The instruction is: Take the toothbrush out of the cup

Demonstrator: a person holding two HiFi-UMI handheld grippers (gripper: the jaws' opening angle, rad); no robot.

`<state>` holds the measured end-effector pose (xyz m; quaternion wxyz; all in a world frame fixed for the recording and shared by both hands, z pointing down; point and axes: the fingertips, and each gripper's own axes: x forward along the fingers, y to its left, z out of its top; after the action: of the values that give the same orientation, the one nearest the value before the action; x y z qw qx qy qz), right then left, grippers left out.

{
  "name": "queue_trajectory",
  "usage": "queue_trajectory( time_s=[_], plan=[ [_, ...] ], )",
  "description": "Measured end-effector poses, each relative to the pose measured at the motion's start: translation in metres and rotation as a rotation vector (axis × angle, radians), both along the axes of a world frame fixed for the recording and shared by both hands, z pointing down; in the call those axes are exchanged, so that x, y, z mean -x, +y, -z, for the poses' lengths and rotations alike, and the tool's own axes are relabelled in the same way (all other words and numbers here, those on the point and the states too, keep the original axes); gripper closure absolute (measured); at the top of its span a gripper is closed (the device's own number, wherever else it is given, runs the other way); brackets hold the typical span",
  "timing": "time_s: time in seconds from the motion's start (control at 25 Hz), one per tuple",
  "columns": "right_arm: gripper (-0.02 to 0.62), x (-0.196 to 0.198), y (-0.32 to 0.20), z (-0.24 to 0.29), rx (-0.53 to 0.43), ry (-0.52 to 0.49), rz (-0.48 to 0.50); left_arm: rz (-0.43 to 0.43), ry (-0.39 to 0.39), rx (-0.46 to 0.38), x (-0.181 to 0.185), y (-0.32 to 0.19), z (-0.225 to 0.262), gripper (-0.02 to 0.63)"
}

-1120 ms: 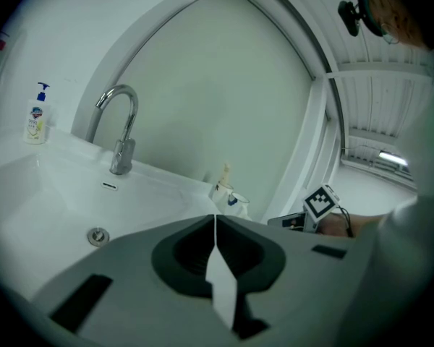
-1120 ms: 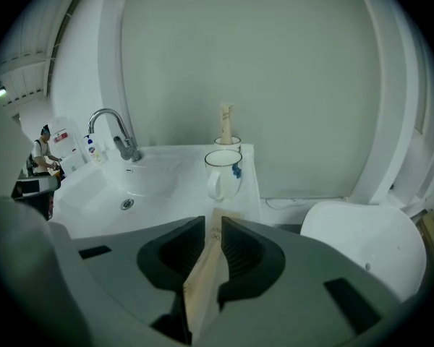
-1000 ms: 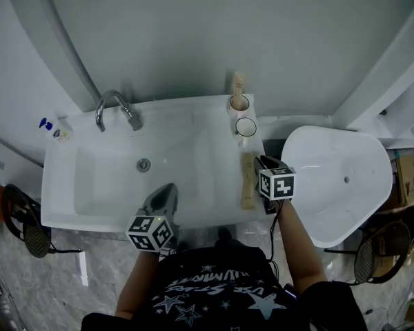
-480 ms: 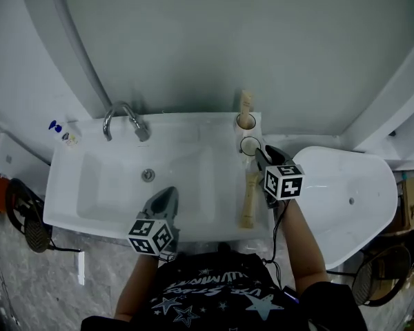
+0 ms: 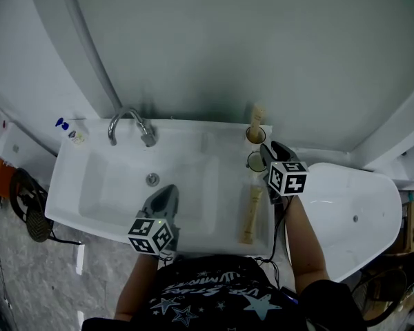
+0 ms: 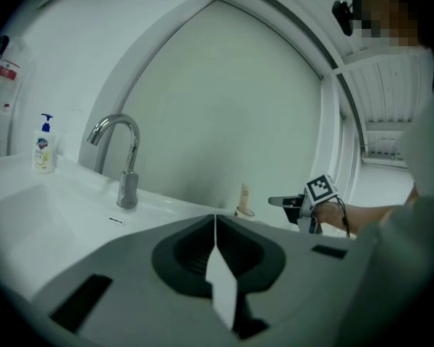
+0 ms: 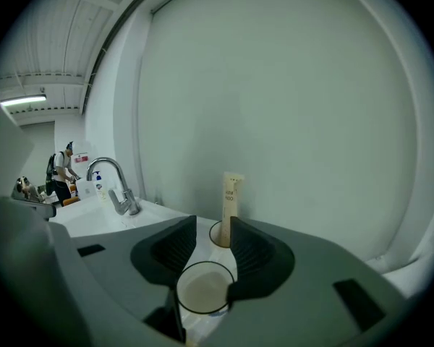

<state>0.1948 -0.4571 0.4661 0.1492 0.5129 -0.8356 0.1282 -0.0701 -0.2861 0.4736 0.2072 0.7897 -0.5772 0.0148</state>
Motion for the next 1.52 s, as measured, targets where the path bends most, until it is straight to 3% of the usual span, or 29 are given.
queue_trajectory(
  time_s=[0.52,0.76,1.12,1.52],
  plan=[
    [0.46,0.005,-0.053,-0.015,-0.014,0.028,0.024,0.011,-0.016,0.001,-0.008,-0.05,0.002,0.584],
    [0.474,0.007,-0.078,-0.017,-0.044,0.005,0.036,-0.003,-0.028,0.033,-0.01,-0.069,-0.005,0.584],
    [0.474,0.019,-0.101,-0.033,-0.015,0.033,0.068,-0.024,-0.02,0.077,-0.015,-0.086,-0.02,0.584],
    [0.55,0.025,-0.104,-0.042,0.007,0.057,0.074,-0.019,-0.009,0.114,-0.009,-0.086,-0.032,0.584]
  ],
)
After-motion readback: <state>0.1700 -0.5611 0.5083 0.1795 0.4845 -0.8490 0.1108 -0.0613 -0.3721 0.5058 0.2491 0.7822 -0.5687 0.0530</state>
